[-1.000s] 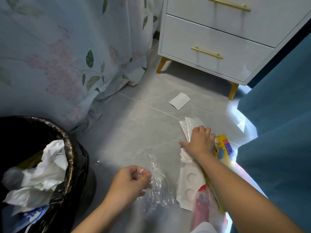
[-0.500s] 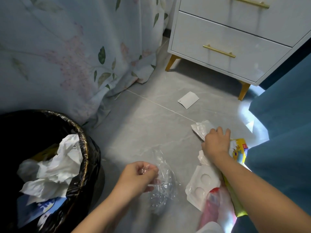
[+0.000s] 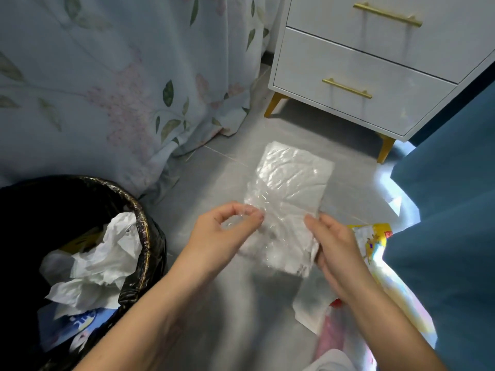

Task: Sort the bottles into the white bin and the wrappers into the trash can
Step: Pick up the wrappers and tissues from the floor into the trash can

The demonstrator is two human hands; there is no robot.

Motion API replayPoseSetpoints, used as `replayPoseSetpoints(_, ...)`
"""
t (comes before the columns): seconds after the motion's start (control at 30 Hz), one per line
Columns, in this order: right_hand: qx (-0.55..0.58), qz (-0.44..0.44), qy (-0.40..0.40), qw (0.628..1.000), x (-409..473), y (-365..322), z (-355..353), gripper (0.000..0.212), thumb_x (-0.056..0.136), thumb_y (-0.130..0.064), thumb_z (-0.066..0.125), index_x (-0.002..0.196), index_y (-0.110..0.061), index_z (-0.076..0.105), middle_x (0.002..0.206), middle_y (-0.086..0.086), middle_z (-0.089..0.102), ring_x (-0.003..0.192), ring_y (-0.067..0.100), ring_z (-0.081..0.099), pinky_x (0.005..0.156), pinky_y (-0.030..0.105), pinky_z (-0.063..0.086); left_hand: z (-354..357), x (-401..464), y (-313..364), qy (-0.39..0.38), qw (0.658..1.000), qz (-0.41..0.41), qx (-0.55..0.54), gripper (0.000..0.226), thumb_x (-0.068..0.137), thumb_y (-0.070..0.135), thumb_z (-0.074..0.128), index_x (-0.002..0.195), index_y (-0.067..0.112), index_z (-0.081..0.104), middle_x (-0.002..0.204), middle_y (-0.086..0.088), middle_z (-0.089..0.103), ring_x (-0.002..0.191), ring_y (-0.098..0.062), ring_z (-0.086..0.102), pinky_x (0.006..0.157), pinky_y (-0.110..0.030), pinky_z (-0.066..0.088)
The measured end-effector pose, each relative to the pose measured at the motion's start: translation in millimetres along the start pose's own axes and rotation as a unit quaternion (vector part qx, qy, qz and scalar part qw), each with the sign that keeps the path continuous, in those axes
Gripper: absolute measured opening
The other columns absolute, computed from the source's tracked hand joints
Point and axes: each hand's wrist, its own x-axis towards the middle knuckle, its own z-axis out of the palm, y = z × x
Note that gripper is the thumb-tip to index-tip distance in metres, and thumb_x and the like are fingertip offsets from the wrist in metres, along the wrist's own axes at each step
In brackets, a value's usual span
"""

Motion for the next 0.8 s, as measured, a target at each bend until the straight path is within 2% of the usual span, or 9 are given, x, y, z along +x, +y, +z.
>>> replayPoseSetpoints(0.13,0.034,0.069,-0.122,0.990,-17.4,4.4,8.8,0.027,0.078,-0.011,0.066,0.105,-0.013,0.067,0.100,0.009,0.074,0.084,0.018,0.071,0.071,0.028,0.058,-6.8,-9.2,-0.5,-0.007,0.999,-0.034,0.031,0.009,0.074,0.026,0.077,0.081,0.023,0.072,0.092,-0.001,0.074,0.080,-0.017,0.068,0.076,-0.034,0.054)
replayPoseSetpoints(0.23,0.033,0.105,-0.149,0.983,-14.3,4.3,4.0,0.032,0.078,-0.030,0.058,0.107,-0.021,0.069,0.113,0.011,0.070,0.097,0.023,0.068,0.083,0.041,0.053,-7.3,-13.9,-7.5,0.045,0.992,-0.005,0.120,0.042,0.070,0.023,0.081,0.100,0.031,0.053,0.085,0.006,0.072,0.071,-0.013,0.070,0.068,-0.036,0.057)
replayPoseSetpoints(0.3,0.018,0.116,-0.186,0.975,-13.1,0.1,3.9,0.045,0.077,-0.049,0.059,0.114,-0.023,0.065,0.114,0.008,0.070,0.101,0.024,0.068,0.082,0.042,0.055,-6.6,-12.5,-10.8,0.069,0.985,-0.027,0.158,0.066,0.065,0.026,0.084,0.113,0.035,0.040,0.085,0.010,0.073,0.077,-0.011,0.071,0.073,-0.039,0.057)
replayPoseSetpoints(0.4,-0.063,0.076,-0.194,0.976,-11.6,-1.5,5.4,0.058,0.069,-0.026,0.077,0.121,-0.021,0.054,0.109,0.004,0.072,0.096,0.022,0.070,0.071,0.034,0.057,-8.0,-6.8,-13.9,0.057,0.986,-0.048,0.150,0.063,0.060,0.025,0.086,0.115,0.024,0.055,0.088,0.008,0.075,0.079,-0.012,0.073,0.076,-0.041,0.059)
replayPoseSetpoints(0.5,-0.079,0.034,-0.167,0.982,-10.3,3.5,6.7,0.054,0.067,-0.004,0.076,0.115,-0.020,0.056,0.106,0.005,0.073,0.094,0.023,0.070,0.075,0.035,0.057,-7.4,-7.7,-10.9,0.013,0.993,-0.074,0.090,0.026,0.072,0.011,0.079,0.097,0.013,0.071,0.084,-0.004,0.077,0.075,-0.021,0.074,0.071,-0.041,0.061)
replayPoseSetpoints(0.57,-0.057,-0.001,-0.152,0.987,-11.8,2.6,7.0,0.044,0.061,-0.003,0.078,0.101,-0.017,0.066,0.095,0.003,0.075,0.086,0.018,0.071,0.071,0.031,0.056,-7.8,-7.9,-8.1,-0.016,0.990,-0.139,-0.020,0.025,0.080,0.008,0.071,0.103,0.000,0.069,0.092,-0.018,0.074,0.079,-0.030,0.070,0.074,-0.043,0.056)
replayPoseSetpoints(0.67,-0.035,-0.044,-0.138,0.989,-13.0,-3.4,4.1,0.037,0.039,-0.001,0.084,0.070,-0.021,0.078,0.071,-0.006,0.074,0.066,0.005,0.069,0.060,0.019,0.053,-14.8,-8.3,1.8,-0.081,0.929,-0.273,-0.237,0.049,0.076,0.030,0.056,0.110,-0.004,0.062,0.091,-0.018,0.067,0.072,-0.027,0.066,0.063,-0.029,0.055)
replayPoseSetpoints(0.7,-0.052,-0.060,-0.123,0.989,-12.7,-6.9,3.1,0.036,0.043,0.003,0.078,0.062,-0.027,0.077,0.066,-0.010,0.072,0.061,0.001,0.067,0.057,0.016,0.051,-18.4,-8.8,5.0,-0.094,0.911,-0.289,-0.279,0.060,0.073,0.039,0.053,0.114,-0.003,0.060,0.096,-0.017,0.067,0.074,-0.028,0.067,0.062,-0.029,0.057)
replayPoseSetpoints(0.8,-0.110,-0.132,-0.114,0.979,-10.4,-14.6,-1.5,0.046,0.064,0.013,0.066,0.059,-0.032,0.076,0.071,-0.012,0.074,0.069,0.003,0.069,0.064,0.017,0.052,-25.0,-8.0,12.1,-0.125,0.911,-0.280,-0.277,0.087,0.066,0.063,0.055,0.124,-0.002,0.057,0.123,-0.020,0.064,0.108,-0.036,0.064,0.087,-0.044,0.054)
